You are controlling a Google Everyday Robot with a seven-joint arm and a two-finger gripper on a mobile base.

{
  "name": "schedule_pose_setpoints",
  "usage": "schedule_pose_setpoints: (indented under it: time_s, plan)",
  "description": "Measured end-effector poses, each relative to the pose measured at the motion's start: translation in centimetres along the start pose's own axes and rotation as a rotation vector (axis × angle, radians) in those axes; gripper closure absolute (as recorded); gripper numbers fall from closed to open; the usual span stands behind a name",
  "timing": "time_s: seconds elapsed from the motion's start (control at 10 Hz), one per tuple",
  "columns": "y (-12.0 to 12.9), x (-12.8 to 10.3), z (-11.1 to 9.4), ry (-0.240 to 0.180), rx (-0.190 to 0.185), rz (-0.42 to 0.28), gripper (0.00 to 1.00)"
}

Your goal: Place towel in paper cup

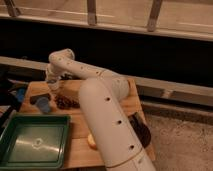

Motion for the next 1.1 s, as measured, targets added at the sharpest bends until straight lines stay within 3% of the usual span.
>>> schedule_pose_setpoints:
  time_s: [0.3,0.4,0.7,1.1]
  plan:
    - [0.0,0.6,0.4,0.017,-0.008,0.000,0.30]
    - [0.0,0.5,-0.2,0.008,-0.007,-0.006,0.25]
    - [0.9,-0.3,-2.4,-0.030,-0.006,-0.022,0.24]
    - [1.6,-0.4,-3.4,-0.053,0.000,-0.040,0.24]
